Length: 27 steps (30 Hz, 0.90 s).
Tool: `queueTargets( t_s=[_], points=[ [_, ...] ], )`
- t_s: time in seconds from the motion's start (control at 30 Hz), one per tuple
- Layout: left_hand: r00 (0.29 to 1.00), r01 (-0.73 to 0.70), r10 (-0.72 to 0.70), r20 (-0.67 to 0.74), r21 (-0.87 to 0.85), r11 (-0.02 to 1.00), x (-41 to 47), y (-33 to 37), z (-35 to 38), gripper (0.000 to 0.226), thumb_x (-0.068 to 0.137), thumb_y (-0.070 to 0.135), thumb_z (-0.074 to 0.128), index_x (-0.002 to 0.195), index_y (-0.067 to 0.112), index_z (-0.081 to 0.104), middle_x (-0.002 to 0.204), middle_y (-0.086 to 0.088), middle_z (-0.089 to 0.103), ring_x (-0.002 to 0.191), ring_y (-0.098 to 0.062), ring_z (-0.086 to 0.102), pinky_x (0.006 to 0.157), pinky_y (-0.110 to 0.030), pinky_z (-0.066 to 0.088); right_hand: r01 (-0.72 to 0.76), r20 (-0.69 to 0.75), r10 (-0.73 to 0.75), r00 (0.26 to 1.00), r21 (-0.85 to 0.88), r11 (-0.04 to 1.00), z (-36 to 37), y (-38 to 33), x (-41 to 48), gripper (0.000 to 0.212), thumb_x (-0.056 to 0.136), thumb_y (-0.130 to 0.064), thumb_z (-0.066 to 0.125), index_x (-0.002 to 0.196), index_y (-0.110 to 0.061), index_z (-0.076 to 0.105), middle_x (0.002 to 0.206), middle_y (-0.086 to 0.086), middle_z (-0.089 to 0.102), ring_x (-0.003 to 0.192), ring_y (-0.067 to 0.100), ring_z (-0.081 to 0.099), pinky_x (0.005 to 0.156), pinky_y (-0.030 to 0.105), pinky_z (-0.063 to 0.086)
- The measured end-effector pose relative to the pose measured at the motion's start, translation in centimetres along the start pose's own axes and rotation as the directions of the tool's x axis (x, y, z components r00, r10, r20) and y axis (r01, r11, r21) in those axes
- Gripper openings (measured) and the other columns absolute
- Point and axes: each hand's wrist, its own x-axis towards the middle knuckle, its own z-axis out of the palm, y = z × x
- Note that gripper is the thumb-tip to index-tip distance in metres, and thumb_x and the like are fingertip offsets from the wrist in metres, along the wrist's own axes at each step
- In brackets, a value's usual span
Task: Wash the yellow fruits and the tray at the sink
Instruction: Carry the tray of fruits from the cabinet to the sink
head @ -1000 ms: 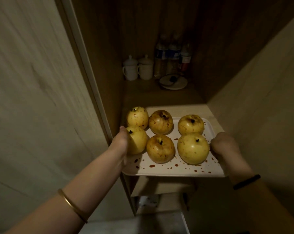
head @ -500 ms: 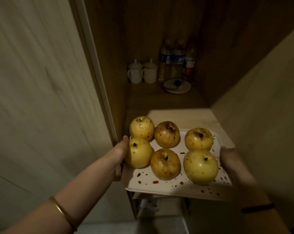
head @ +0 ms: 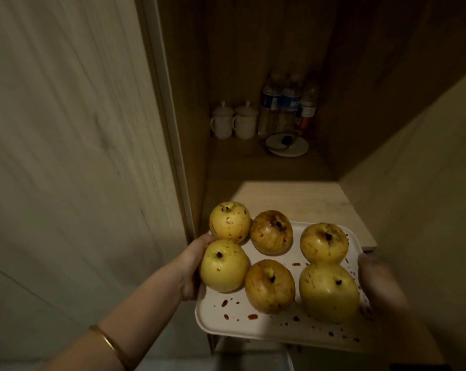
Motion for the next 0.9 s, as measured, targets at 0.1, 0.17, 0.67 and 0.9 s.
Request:
queueTargets(
  t_s=[0.1,0.17,0.67,0.9],
  points=[
    [1.000,0.018,-0.018,0.001,0.017,1.000,-0.4,0.2,0.0,0.041,0.088,0.048,0.045,0.078,0.011,0.062,0.059,-0.012,0.066,0.068,-0.028,0.060,0.060,-0.029,0.044,0.015,-0.028,-0.015,0.999,-0.002,1.000,0.2,0.2,-0.5,0.032,0.104,-0.024,0.034,0.098,-0.001,0.054,0.075,0.016,0.052,0.066,0.028,0.049,0.060,0.034,0.035],
    [0.999,0.036,-0.036,0.013,0.030,0.999,-0.8,0.0,-0.2,0.042,0.087,0.048,0.046,0.074,0.011,0.061,0.056,-0.012,0.065,0.068,-0.029,0.058,0.061,-0.029,0.043,0.056,-0.049,-0.055,0.997,-0.001,0.998,0.3,0.8,-1.1,0.036,0.103,-0.023,0.035,0.107,0.005,0.057,0.085,0.024,0.058,0.076,0.038,0.055,0.066,0.033,0.037],
    [0.983,0.161,-0.163,0.084,0.028,0.987,-4.0,-7.1,-4.3,0.035,0.072,0.044,0.054,0.066,0.010,0.061,0.069,-0.016,0.064,0.073,-0.032,0.061,0.073,-0.038,0.050,0.007,-0.091,-0.008,0.996,-0.012,1.000,-0.2,5.7,-10.2,0.038,0.102,-0.035,0.034,0.093,-0.010,0.061,0.089,0.021,0.064,0.086,0.037,0.062,0.086,0.047,0.050],
    [0.977,0.201,-0.194,0.082,-0.080,0.976,-7.2,-11.9,-9.0,0.034,0.059,0.039,0.062,0.078,0.012,0.064,0.084,-0.018,0.066,0.083,-0.036,0.063,0.083,-0.046,0.051,0.075,-0.012,-0.075,0.997,-0.001,0.997,2.0,8.6,-14.9,0.036,0.102,-0.029,0.036,0.081,-0.009,0.058,0.074,0.016,0.060,0.065,0.028,0.057,0.061,0.029,0.042]
  ],
)
